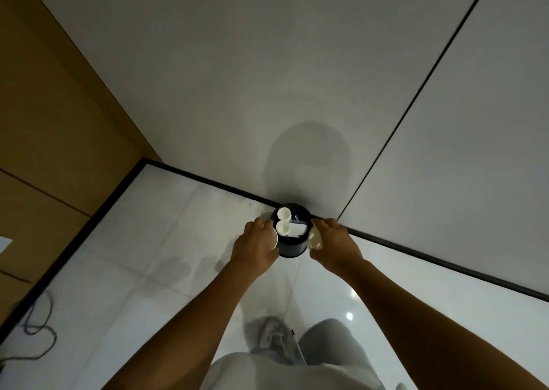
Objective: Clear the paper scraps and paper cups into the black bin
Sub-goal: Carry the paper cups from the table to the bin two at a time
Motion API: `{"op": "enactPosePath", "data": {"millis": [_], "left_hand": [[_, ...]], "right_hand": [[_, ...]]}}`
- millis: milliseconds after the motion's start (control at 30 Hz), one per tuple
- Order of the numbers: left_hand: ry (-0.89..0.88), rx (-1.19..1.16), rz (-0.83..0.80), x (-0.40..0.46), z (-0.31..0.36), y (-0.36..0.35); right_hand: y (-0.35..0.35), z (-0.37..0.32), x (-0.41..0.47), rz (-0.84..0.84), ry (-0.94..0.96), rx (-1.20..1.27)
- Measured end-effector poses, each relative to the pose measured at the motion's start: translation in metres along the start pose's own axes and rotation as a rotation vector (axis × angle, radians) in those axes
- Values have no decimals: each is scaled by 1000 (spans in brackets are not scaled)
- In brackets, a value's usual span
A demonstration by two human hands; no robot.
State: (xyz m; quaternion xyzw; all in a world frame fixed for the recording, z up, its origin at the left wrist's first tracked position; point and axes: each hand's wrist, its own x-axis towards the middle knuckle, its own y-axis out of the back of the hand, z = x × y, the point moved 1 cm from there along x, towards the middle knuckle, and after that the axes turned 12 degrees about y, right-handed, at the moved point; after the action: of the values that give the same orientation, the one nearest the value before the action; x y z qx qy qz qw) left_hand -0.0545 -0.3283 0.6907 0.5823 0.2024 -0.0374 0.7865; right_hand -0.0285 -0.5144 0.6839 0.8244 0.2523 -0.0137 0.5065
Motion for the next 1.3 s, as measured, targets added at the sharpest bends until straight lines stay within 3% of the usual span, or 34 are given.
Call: {"op": "enactPosePath", "data": {"millis": [233, 667, 833, 1033, 1300], "left_hand": [[101, -21, -16, 83, 15, 14], [555, -324, 34, 184, 75, -3], [705, -411, 38, 189, 62, -15], [732, -439, 38, 217, 45, -44], [799, -483, 83, 264, 30, -144]], "right_hand": [[44, 33, 103, -104, 61, -40], [95, 68, 278, -435, 405, -213], [77, 58, 310, -546, 499, -207], [41, 60, 345, -560, 520, -239], [-52, 106, 393, -607, 536, -245]]}}
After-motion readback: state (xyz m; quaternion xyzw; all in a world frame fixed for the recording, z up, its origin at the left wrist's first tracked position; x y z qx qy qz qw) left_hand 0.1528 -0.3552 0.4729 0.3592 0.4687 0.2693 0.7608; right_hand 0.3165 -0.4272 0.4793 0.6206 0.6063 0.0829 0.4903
